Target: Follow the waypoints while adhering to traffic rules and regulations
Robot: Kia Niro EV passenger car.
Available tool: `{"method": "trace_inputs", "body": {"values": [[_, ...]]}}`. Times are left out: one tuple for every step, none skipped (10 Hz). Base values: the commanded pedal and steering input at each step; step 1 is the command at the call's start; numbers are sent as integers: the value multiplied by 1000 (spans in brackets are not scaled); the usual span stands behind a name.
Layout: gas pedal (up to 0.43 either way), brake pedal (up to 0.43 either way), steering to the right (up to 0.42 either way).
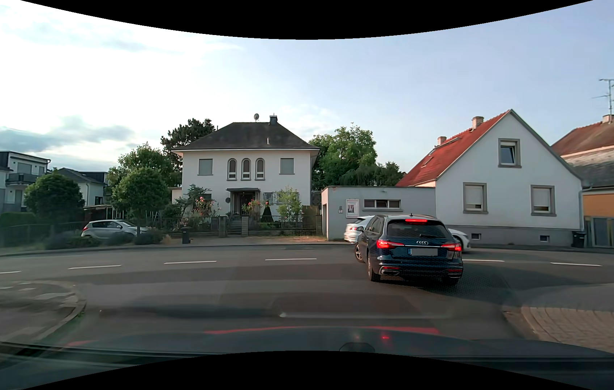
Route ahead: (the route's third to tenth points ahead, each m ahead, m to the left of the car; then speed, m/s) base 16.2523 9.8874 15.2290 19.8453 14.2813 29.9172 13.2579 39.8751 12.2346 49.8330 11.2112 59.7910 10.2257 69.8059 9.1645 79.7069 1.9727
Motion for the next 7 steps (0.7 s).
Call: {"method": "trace_inputs", "body": {"values": [[0, 152, 182], [0, 152, 198], [0, 152, 213], [0, 152, 226], [0, 152, 234], [0, 152, 237], [0, 152, 237]]}}
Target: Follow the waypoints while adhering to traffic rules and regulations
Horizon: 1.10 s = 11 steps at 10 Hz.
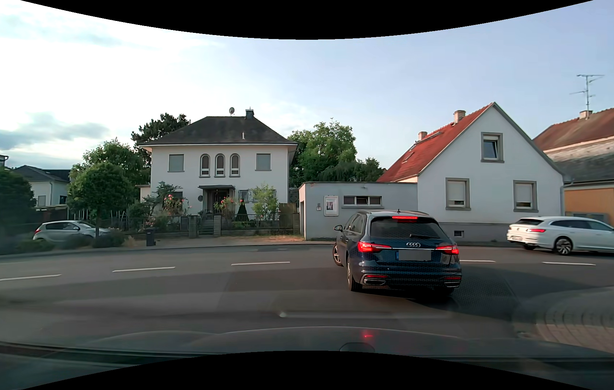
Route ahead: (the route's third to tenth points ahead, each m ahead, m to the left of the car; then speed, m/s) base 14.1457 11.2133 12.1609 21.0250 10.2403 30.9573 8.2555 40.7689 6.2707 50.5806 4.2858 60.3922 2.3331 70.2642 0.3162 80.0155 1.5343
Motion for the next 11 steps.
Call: {"method": "trace_inputs", "body": {"values": [[0, 152, 237], [0, 152, 236], [0, 152, 236], [0, 152, 236], [0, 165, 235], [0, 177, 231], [0, 177, 226], [0, 183, 221], [0, 183, 216], [0, 183, 216], [0, 189, 216]]}}
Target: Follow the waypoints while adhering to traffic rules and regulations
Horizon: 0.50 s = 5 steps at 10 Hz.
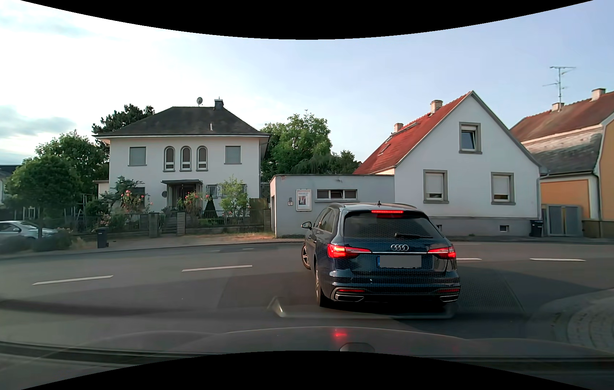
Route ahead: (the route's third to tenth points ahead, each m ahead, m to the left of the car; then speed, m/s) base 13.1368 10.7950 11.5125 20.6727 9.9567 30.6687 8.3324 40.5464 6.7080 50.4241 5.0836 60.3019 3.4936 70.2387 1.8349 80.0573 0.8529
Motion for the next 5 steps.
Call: {"method": "trace_inputs", "body": {"values": [[0, 195, 213], [0, 201, 203], [0, 207, 188], [0, 201, 176], [0, 201, 170]]}}
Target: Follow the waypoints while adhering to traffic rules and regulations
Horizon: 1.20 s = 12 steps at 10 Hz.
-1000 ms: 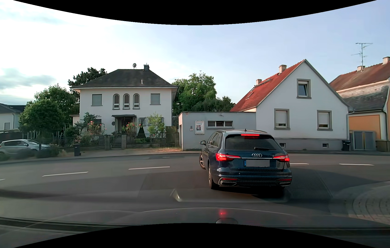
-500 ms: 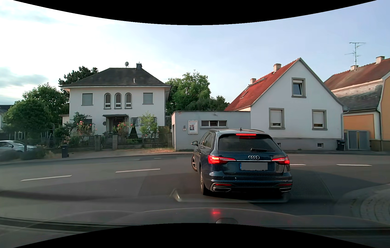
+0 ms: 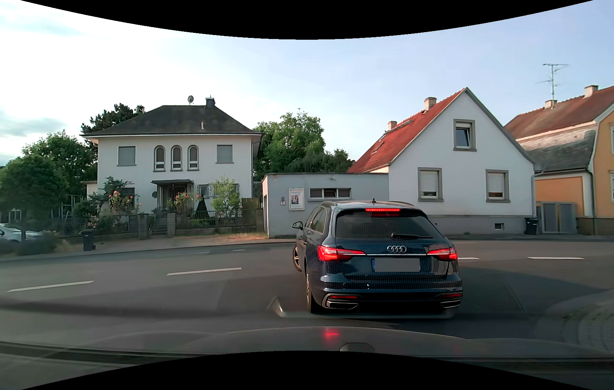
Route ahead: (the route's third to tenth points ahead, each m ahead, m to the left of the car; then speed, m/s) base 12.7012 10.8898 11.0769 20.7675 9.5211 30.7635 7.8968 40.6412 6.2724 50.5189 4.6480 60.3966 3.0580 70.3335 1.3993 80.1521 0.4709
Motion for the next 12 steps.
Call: {"method": "trace_inputs", "body": {"values": [[0, 201, 167], [0, 207, 164], [0, 207, 162], [0, 207, 161], [0, 207, 161], [0, 207, 160], [0, 201, 159], [0, 201, 157], [0, 195, 156], [0, 201, 156], [0, 201, 156], [0, 201, 155]]}}
